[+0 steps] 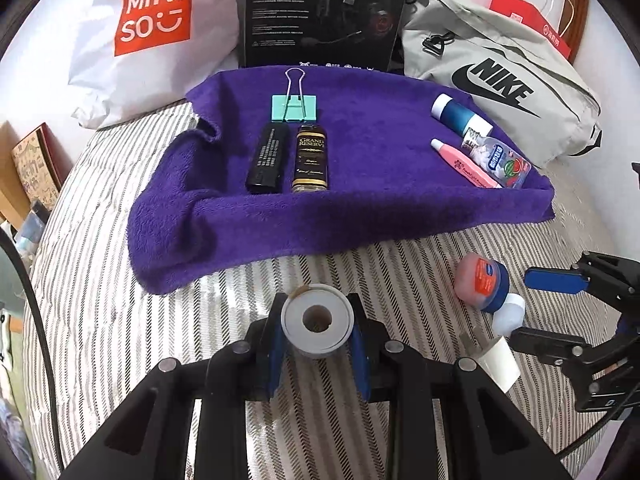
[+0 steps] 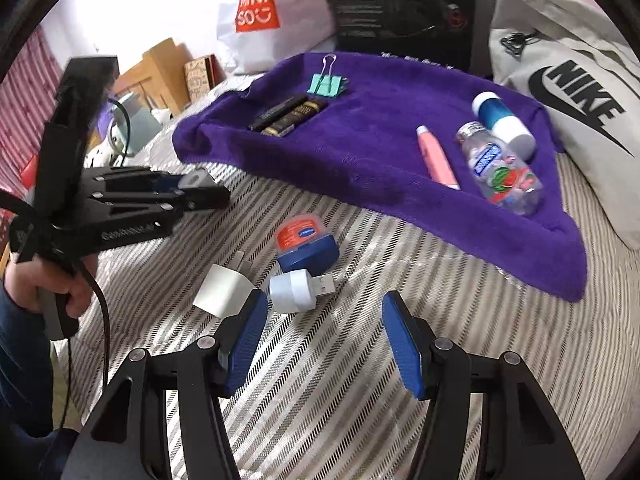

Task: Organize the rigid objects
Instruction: 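Close the left tool on the tape roll while the right tool grasps the USB light, then carry the tape roll and USB light onto the towel and open both tools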

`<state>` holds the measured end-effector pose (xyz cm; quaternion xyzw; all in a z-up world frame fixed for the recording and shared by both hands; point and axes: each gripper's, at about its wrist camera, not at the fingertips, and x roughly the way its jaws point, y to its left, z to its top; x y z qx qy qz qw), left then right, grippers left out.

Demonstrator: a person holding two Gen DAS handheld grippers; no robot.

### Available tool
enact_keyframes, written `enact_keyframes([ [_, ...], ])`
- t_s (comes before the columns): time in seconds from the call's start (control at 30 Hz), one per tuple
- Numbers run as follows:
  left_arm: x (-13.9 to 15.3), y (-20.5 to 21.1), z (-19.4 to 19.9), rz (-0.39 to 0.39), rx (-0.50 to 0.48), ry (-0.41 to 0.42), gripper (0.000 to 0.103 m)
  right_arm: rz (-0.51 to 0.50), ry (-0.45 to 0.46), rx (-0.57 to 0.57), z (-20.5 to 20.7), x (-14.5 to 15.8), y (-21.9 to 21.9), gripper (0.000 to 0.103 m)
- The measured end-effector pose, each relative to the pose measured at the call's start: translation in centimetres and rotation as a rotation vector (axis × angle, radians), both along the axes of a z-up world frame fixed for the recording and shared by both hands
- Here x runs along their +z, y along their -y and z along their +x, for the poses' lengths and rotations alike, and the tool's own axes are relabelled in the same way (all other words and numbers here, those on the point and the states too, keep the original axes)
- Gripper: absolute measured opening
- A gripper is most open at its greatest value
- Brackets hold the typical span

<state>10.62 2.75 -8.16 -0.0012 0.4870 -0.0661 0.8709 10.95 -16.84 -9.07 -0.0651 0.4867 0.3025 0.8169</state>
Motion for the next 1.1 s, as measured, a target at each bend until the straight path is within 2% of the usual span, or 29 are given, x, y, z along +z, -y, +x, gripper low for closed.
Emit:
enact_keyframes([
  [0.27,0.0,-0.3,-0.3,-0.006,0.004,-0.001,0.027,-0.031,0.037,0.048,0.3,-0.9,-1.5,0.059],
  [0.5,0.1,-0.2,-0.3,-0.004,0.004,-0.003,0.027,-0.093,0.091,0.071,0.0,-0.9,-2.3,0.036],
  [0.7,0.2,-0.5,-0.8,0.012,0.006,-0.007,0.027,-0.077,0.065,0.057,-0.1,-0.7,-1.2,0.036],
  [0.87,0.0,-0.6,-0.8,0.010,0.009,-0.003,0.027,-0.108,0.056,0.007,-0.6,-0.6,1.0,0.036],
  [1.1,0.5,-1.3,-1.0,-0.003,0.017,0.008,0.027,-0.107,0.057,-0.001,-0.6,-0.7,1.2,0.036],
])
